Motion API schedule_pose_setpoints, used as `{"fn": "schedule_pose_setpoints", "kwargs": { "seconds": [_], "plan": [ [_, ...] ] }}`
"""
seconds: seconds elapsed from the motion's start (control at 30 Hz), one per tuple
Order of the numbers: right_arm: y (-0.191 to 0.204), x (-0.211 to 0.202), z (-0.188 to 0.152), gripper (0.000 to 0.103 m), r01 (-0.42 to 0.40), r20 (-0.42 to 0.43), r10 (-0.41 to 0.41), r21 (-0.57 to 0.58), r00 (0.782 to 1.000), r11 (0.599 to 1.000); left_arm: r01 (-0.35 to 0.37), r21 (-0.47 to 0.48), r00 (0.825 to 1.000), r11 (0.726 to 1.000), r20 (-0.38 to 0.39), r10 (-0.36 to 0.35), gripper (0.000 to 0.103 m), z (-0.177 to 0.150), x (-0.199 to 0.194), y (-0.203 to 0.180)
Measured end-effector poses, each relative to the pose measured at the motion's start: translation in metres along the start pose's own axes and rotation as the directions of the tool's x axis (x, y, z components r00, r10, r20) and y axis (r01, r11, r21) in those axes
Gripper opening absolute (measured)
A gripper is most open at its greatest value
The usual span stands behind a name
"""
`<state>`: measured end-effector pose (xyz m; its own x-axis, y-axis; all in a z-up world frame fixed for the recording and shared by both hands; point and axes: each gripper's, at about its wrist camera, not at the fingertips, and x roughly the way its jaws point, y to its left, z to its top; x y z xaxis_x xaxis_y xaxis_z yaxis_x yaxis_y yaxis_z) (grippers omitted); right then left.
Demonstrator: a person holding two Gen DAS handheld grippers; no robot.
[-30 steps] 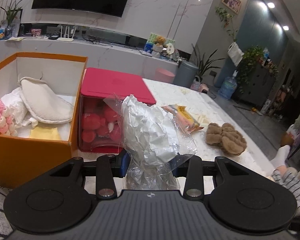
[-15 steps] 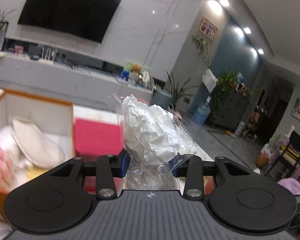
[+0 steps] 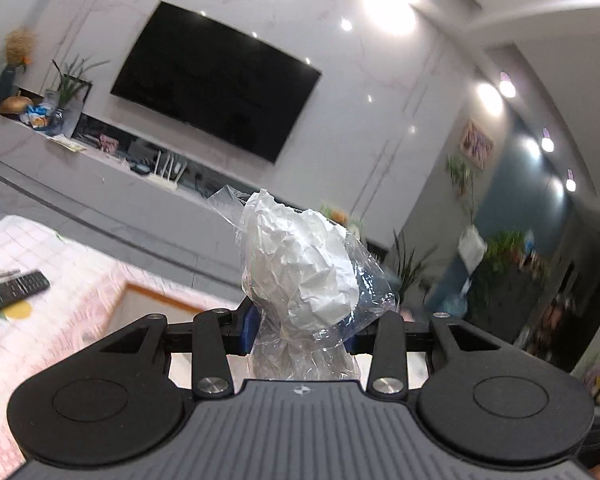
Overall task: Organize soft objects
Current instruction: 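Carry the sponge with the right gripper while the left gripper carries the clear bag over the shoebox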
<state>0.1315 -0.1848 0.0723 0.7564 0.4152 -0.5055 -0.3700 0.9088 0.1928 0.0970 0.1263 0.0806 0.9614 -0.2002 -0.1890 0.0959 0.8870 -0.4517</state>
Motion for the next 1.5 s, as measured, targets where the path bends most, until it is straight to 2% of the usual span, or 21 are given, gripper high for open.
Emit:
{"fn": "schedule_pose_setpoints", "kwargs": {
  "seconds": [0.13,0.2,0.27,0.37,0.4,0.47,0.57,0.63,0.7,0.8,0.93,1.03,1.1,1.27,1.37,1.43,1.5],
  "plan": [
    [0.021,0.012,0.021,0.084,-0.031,0.044,0.032,-0.039,0.999,0.999,0.037,-0.056,0.998,0.998,0.062,-0.033,0.045,0.027,-0.012,0.012],
    [0.027,0.019,0.032,0.084,-0.038,0.059,0.041,-0.048,0.997,0.998,0.066,-0.082,0.997,0.994,0.053,-0.061,0.045,0.030,-0.012,0.016],
    [0.031,0.028,0.045,0.084,-0.045,0.080,0.050,-0.059,0.996,0.997,0.086,-0.065,0.996,0.994,0.011,-0.086,0.045,0.024,-0.004,0.017],
    [0.038,0.036,0.063,0.084,-0.059,0.118,0.065,-0.049,0.991,0.997,0.034,0.017,0.997,0.999,-0.064,-0.033,0.045,0.009,0.013,0.020],
    [0.040,0.039,0.068,0.084,-0.070,0.138,0.076,-0.045,0.987,0.996,0.023,0.061,0.994,0.998,-0.104,-0.016,0.045,0.005,0.020,0.023],
    [0.045,0.046,0.074,0.084,-0.094,0.164,0.102,-0.054,0.981,0.994,0.004,0.087,0.982,0.996,-0.188,0.012,0.045,-0.004,0.036,0.033],
    [0.052,0.063,0.083,0.084,-0.123,0.139,0.132,-0.068,0.982,0.990,0.010,0.105,0.966,0.994,-0.259,0.017,0.045,-0.018,0.062,0.046],
    [0.057,0.072,0.083,0.084,-0.126,0.125,0.135,-0.078,0.983,0.989,0.013,0.114,0.946,0.993,-0.323,0.025,0.045,-0.027,0.082,0.053],
    [0.061,0.081,0.081,0.084,-0.136,0.118,0.145,-0.087,0.982,0.987,0.030,0.108,0.909,0.994,-0.416,0.018,0.045,-0.040,0.100,0.060],
    [0.063,0.098,0.077,0.084,-0.141,0.084,0.149,-0.095,0.985,0.985,0.039,0.108,0.864,0.993,-0.503,0.021,0.045,-0.058,0.117,0.062],
    [0.065,0.134,0.070,0.084,-0.143,-0.012,0.143,-0.105,0.990,0.984,0.013,0.096,0.817,0.995,-0.575,0.044,0.045,-0.078,0.133,0.067],
    [0.064,0.168,0.067,0.084,-0.150,-0.110,0.138,-0.109,0.984,0.983,0.023,0.119,0.799,0.993,-0.599,0.053,0.046,-0.085,0.136,0.066],
    [0.063,0.189,0.064,0.084,-0.150,-0.162,0.131,-0.109,0.978,0.983,0.022,0.131,0.797,0.991,-0.600,0.062,0.046,-0.085,0.139,0.067],
    [0.071,0.236,0.055,0.083,-0.139,-0.221,0.100,-0.168,0.970,0.976,0.027,0.163,0.800,0.986,-0.595,0.077,0.047,-0.091,0.138,0.064],
    [0.074,0.265,0.052,0.083,-0.150,-0.318,0.083,-0.193,0.945,0.970,0.007,0.192,0.803,0.981,-0.586,0.109,0.057,-0.091,0.132,0.059],
    [0.076,0.279,0.046,0.083,-0.151,-0.371,0.062,-0.214,0.926,0.965,-0.022,0.204,0.813,0.979,-0.567,0.136,0.062,-0.089,0.129,0.061],
    [0.078,0.288,0.040,0.083,-0.139,-0.390,0.031,-0.251,0.920,0.958,-0.042,0.193,0.824,0.980,-0.548,0.143,0.072,-0.087,0.125,0.064]
  ]
}}
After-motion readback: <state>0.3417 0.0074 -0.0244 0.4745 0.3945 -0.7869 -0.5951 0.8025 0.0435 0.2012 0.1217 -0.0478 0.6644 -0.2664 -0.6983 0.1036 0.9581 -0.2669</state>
